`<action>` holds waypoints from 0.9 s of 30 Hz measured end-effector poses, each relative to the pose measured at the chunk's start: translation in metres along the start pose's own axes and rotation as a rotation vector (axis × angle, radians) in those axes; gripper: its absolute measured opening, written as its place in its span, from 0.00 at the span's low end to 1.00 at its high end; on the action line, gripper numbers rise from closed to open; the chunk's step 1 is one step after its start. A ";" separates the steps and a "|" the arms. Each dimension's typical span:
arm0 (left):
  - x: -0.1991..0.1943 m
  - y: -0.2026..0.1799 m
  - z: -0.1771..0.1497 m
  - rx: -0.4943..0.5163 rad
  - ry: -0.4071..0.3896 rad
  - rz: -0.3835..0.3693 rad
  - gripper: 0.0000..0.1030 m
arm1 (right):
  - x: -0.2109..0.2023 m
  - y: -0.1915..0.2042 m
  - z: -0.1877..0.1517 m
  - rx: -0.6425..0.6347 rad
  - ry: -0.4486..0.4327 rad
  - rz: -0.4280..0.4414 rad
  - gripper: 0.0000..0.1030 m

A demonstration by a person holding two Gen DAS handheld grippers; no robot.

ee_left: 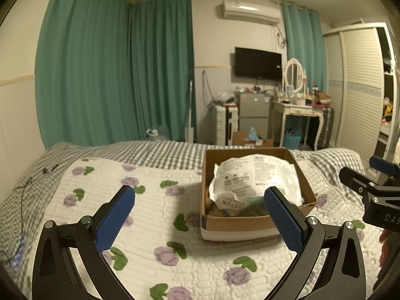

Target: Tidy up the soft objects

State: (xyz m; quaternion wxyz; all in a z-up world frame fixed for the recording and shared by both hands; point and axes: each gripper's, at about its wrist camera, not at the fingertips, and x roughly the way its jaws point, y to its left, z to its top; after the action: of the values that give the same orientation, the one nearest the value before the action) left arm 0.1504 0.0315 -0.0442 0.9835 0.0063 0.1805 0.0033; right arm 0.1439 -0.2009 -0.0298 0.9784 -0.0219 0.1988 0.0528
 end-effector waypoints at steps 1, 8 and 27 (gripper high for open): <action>0.000 0.000 0.000 0.000 0.001 0.001 1.00 | 0.000 0.000 0.000 0.001 0.001 0.002 1.00; -0.001 -0.001 0.000 0.000 0.001 -0.001 1.00 | 0.000 0.001 0.000 0.002 0.003 0.004 1.00; -0.002 0.000 0.001 -0.004 0.007 -0.005 1.00 | 0.000 0.002 -0.001 0.000 0.009 0.007 1.00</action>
State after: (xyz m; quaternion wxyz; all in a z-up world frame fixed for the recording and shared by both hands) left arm 0.1484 0.0311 -0.0429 0.9830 0.0037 0.1838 0.0014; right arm 0.1438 -0.1991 -0.0308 0.9773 -0.0214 0.2032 0.0561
